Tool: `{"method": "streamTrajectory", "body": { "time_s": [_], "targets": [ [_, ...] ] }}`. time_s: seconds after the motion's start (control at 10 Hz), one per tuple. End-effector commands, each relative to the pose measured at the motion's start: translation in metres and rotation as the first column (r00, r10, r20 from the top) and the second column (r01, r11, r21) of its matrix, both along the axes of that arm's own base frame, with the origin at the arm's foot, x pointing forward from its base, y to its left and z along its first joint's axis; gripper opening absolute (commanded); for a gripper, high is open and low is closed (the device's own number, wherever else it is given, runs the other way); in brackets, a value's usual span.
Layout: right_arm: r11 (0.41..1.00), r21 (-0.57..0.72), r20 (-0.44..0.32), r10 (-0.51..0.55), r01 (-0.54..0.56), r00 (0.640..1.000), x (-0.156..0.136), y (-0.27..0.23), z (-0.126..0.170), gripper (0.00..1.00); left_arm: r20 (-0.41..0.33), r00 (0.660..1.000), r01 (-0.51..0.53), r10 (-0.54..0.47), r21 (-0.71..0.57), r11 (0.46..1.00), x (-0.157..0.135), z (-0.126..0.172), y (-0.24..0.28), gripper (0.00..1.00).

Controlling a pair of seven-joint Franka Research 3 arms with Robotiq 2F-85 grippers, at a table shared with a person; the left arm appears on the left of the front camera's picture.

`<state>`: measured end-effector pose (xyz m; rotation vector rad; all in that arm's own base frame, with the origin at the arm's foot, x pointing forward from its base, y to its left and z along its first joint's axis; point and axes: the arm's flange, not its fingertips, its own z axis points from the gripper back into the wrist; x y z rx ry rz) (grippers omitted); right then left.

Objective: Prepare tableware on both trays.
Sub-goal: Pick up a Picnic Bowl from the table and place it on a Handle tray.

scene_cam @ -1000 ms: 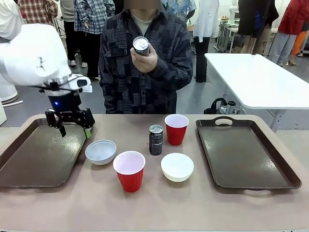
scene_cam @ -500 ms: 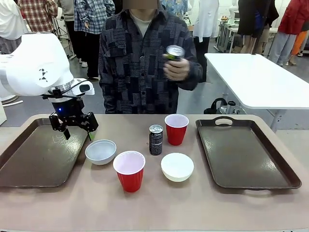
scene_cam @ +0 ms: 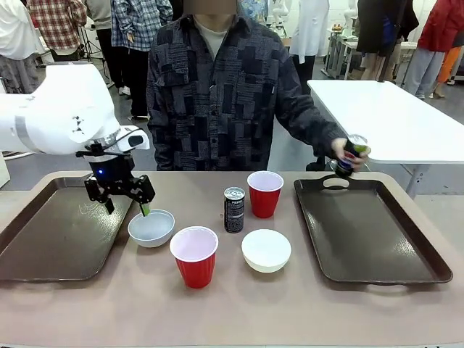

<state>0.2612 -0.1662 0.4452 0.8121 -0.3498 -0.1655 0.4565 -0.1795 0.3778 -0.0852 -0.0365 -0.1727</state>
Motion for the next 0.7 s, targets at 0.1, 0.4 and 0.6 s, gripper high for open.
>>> {"method": "streamTrajectory", "body": {
  "time_s": [0.1,0.4,0.6],
  "targets": [
    [1.000,0.018,0.010,0.003,-0.003,1.000,0.002,0.000,0.000,1.00,0.003,0.999,-0.036,0.036,0.068,0.997,0.019,-0.026,-0.017,1.00],
    [1.000,0.018,0.010,0.003,-0.003,1.000,0.002,0.000,0.000,1.00,0.000,1.000,-0.028,0.028,0.038,0.999,0.020,-0.039,-0.018,0.65],
    [1.000,0.018,0.010,0.003,-0.003,1.000,0.002,0.000,0.000,1.00,0.009,1.000,-0.028,0.027,0.041,0.999,0.017,-0.030,-0.019,0.09]
  ]
}}
